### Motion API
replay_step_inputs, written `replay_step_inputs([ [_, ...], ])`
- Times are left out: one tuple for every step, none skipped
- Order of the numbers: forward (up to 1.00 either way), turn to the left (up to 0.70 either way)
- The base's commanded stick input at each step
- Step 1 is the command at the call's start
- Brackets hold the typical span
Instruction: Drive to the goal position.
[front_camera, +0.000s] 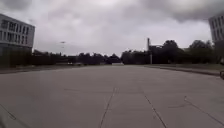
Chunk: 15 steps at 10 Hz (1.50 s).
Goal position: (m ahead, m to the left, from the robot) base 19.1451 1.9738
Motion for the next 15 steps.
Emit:
replay_step_inputs([
  [1.00,-0.04],
  [1.00,-0.05],
  [1.00,-0.04],
  [1.00,-0.04],
  [1.00,-0.04],
  [1.00,-0.04],
  [1.00,-0.06],
  [1.00,-0.07],
  [1.00,-0.05],
  [1.00,0.02],
  [1.00,0.01],
  [1.00,0.01],
  [1.00,0.00],
  [1.00,-0.03],
  [1.00,-0.04],
])
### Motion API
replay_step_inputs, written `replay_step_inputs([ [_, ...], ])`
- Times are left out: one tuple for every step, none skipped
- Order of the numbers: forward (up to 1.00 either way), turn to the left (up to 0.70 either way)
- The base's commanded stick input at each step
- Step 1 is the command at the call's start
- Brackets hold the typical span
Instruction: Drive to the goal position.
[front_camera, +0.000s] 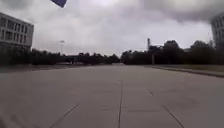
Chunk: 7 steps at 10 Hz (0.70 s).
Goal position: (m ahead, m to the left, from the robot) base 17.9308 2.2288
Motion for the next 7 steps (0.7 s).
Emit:
replay_step_inputs([
  [1.00,-0.05],
  [1.00,-0.09],
  [1.00,-0.14],
  [1.00,-0.17],
  [1.00,-0.17],
  [1.00,-0.17],
  [1.00,-0.11],
])
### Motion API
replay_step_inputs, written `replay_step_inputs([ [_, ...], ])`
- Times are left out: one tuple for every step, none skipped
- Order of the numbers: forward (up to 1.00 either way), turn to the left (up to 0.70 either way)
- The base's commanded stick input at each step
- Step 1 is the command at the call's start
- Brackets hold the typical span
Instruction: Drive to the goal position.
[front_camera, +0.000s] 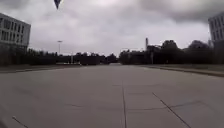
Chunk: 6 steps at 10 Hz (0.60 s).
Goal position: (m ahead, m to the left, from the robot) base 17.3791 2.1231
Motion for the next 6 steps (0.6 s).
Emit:
replay_step_inputs([
  [1.00,-0.05],
  [1.00,-0.05],
  [1.00,-0.05],
  [1.00,-0.05],
  [1.00,-0.05],
  [1.00,-0.05],
])
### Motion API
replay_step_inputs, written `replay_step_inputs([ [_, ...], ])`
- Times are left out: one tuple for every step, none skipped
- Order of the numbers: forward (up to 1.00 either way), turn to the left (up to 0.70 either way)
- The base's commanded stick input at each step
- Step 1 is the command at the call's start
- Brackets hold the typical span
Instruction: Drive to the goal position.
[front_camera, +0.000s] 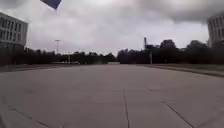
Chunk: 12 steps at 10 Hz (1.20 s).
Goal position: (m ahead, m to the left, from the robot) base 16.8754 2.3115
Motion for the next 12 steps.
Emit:
replay_step_inputs([
  [1.00,-0.05],
  [1.00,-0.07],
  [1.00,0.05],
  [1.00,0.05],
  [1.00,0.05],
  [1.00,0.05],
  [1.00,-0.02],
  [1.00,-0.04],
  [1.00,-0.04],
  [1.00,-0.04],
  [1.00,-0.04],
  [1.00,-0.04],
])
